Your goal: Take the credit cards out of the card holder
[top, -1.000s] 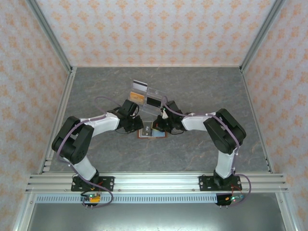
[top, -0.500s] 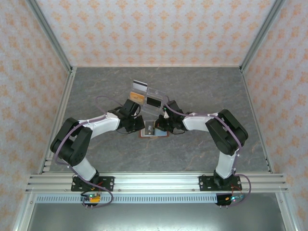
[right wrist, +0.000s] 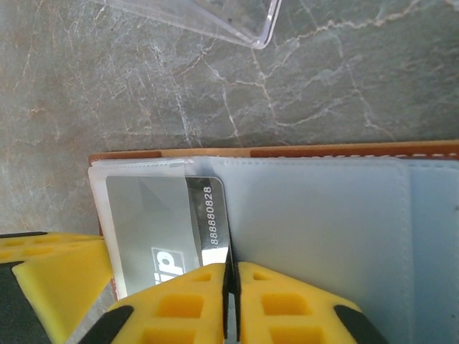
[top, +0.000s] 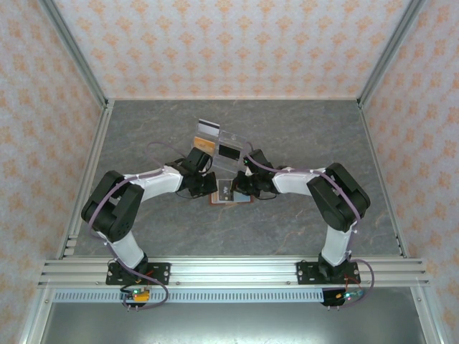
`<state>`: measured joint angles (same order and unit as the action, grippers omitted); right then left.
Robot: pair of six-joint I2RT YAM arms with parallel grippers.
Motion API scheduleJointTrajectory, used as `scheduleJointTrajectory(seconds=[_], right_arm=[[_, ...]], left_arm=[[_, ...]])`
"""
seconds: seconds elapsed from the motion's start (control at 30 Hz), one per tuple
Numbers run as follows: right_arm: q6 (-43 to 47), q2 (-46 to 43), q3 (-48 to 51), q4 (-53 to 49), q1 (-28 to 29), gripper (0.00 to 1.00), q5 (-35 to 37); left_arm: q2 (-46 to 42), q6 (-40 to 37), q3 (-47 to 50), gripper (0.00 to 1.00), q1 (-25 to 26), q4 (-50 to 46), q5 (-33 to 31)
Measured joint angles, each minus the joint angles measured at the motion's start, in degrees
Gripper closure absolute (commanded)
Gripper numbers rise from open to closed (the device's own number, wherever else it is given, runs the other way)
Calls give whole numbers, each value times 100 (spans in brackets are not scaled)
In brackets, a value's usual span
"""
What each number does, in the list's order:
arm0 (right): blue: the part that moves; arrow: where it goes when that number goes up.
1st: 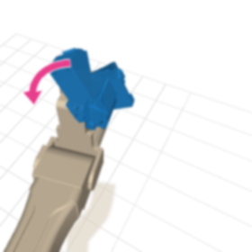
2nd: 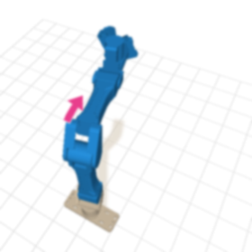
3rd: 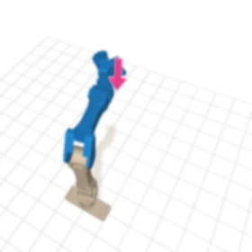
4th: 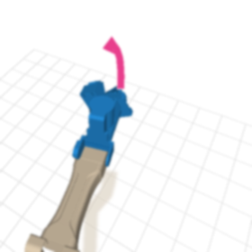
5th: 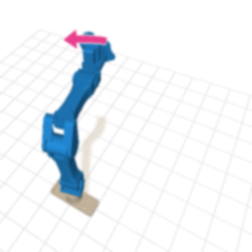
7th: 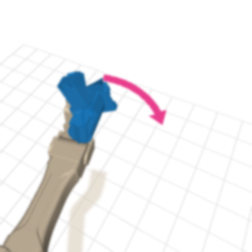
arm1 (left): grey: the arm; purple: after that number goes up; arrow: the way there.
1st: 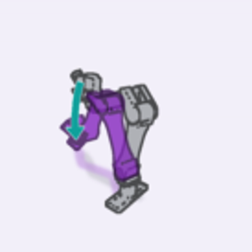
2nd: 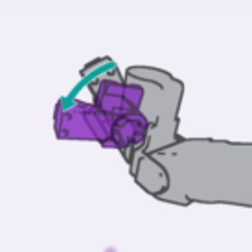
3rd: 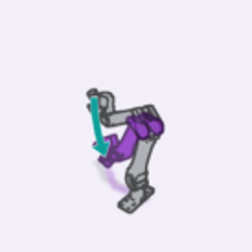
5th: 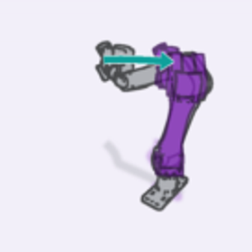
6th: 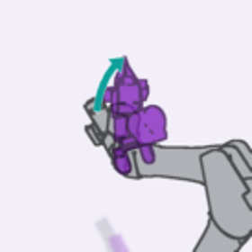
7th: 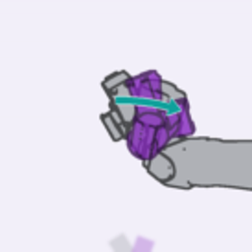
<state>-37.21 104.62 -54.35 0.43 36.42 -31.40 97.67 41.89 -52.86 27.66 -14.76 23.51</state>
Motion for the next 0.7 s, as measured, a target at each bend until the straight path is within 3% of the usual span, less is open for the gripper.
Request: scheduleJointTrajectory(seconds=[0.7], right_arm=[[-22,31,0,52,-26,84,-289]], left_arm=[[-365,-42,-63,96,11,-212,-120]])
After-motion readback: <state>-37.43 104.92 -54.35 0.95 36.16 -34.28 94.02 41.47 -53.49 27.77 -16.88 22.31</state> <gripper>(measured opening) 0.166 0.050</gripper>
